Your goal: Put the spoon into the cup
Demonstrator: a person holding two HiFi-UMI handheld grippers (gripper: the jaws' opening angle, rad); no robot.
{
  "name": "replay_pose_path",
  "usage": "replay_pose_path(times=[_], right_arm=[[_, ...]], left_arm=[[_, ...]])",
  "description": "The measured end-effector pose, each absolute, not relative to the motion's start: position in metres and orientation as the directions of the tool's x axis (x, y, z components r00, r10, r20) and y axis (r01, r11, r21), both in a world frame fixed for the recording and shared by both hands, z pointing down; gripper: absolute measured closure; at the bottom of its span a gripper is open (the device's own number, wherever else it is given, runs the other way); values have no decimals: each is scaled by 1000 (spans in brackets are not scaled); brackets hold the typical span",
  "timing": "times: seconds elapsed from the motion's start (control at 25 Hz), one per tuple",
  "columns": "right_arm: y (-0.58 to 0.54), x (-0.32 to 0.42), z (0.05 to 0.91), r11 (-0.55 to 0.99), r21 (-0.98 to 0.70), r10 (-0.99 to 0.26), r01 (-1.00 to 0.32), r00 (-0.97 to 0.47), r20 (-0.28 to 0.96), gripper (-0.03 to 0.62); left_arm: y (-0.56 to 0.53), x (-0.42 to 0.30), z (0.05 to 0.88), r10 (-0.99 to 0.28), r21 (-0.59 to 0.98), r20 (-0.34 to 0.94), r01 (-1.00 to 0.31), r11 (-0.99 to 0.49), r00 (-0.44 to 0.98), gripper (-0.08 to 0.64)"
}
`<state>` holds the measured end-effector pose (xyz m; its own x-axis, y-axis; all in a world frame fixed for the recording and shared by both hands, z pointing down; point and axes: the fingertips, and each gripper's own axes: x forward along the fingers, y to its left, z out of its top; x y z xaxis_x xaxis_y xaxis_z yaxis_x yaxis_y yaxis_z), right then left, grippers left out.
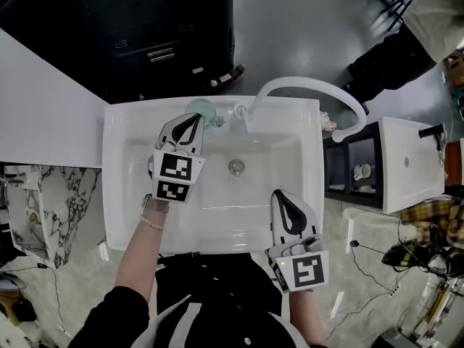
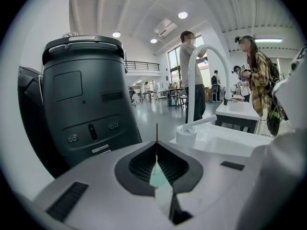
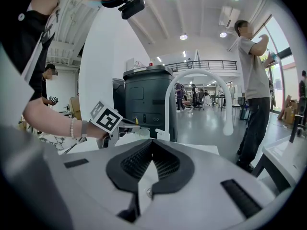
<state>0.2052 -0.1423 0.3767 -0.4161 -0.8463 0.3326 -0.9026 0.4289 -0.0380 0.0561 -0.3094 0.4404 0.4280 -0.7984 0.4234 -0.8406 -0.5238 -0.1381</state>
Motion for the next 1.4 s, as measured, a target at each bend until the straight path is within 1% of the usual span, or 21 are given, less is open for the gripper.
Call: replay_pose_path(times=[0.24, 0.64, 1.08, 1.4], right_arm=[[-145, 203, 376, 439, -31, -848, -898, -425, 317, 592], [-143, 204, 376, 435, -33, -847, -900, -421, 325, 592], [-141, 204, 376, 429, -27, -850, -903, -414, 327, 592], [-139, 204, 377, 425, -28, -850, -905, -410, 330, 592]], left_arm=[[-311, 62, 443, -797, -152, 424, -834, -530, 429, 554], [-307, 73, 446, -782, -152, 424, -815, -559, 457, 554], [-303, 81, 455, -758, -168, 445, -788, -593, 476, 502], [-299, 85, 461, -736, -168, 458, -764, -623, 499, 451]])
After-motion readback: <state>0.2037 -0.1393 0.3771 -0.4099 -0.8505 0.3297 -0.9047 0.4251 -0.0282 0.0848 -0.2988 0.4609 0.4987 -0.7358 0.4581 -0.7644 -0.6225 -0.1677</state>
